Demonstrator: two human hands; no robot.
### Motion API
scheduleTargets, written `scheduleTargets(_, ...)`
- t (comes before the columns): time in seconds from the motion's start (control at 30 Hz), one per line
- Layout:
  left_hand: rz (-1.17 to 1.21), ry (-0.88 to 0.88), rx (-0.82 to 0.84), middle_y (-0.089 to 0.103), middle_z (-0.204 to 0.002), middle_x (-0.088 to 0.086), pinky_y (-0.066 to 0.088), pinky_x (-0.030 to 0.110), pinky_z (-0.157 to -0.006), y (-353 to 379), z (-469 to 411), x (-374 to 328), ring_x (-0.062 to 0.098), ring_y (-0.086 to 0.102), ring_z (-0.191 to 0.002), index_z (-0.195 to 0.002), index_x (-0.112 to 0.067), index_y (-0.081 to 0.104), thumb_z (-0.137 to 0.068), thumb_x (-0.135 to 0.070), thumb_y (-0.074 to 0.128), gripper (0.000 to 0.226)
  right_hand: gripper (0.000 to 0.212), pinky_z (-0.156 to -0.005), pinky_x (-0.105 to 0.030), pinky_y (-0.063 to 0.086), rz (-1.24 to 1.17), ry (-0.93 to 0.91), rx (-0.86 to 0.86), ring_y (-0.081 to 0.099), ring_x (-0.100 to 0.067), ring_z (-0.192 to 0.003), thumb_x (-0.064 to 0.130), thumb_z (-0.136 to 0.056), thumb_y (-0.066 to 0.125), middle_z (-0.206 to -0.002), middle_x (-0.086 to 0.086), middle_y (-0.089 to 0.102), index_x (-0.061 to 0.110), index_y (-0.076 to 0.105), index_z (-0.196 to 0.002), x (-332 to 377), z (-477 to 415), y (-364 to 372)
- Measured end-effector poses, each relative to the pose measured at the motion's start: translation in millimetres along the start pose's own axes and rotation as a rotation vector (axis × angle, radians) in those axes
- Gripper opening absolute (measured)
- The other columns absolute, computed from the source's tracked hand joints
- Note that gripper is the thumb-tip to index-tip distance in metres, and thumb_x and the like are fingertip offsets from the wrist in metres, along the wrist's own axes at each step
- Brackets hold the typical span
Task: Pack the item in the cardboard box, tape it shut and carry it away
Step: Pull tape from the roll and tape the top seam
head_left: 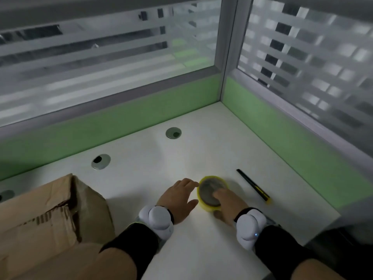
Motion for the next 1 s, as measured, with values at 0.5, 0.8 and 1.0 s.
scheduleTargets(0.5, 0.015, -0.087, -0.003, 0.038, -0.140, -0.009, 0.038, 0.028, -0.102, -2, 4, 20, 0.012, 0.038, -0.127, -0.136, -0.028, 0.034, -0.093, -0.029, 0.046, 0.045, 0.034, -0.098, -0.031, 0.044, 0.158, -0.015, -0.057, 0.052, -0.025, -0.120, 0.011, -0.091, 0.043, -0.130, -0.010, 0.056, 0.014, 0.057, -0.122, 2, -13, 1)
scheduleTargets(0.8, 0.014, -0.077, -0.120, 0.040, -0.138, -0.009, 0.039, 0.028, -0.100, -49, 14, 20, 0.011, 0.038, -0.127, -0.136, -0.028, 0.035, -0.092, -0.027, 0.046, 0.045, 0.037, -0.100, -0.029, 0.040, 0.015, -0.021, -0.123, 0.052, -0.025, -0.123, 0.025, -0.094, 0.045, -0.135, -0.007, 0.055, 0.020, 0.051, -0.130, 20, -4, -43)
scheduleTargets(1.0, -0.013, -0.079, -0.217, 0.039, -0.140, -0.008, 0.037, 0.028, -0.102, -96, 27, 24, 0.012, 0.037, -0.129, -0.137, -0.027, 0.035, -0.092, -0.027, 0.047, 0.046, 0.026, -0.083, -0.027, 0.044, -0.162, -0.085, -0.313, 0.060, -0.027, -0.107, 0.022, -0.089, 0.054, -0.115, -0.010, 0.066, 0.017, 0.064, -0.113, 57, 10, -91)
Point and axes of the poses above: each hand's wrist, its own z-axis away from the middle knuckle, its own y-axis out of the palm, x = y × z, the point moved 9 cm from there along -z, towards the middle knuckle
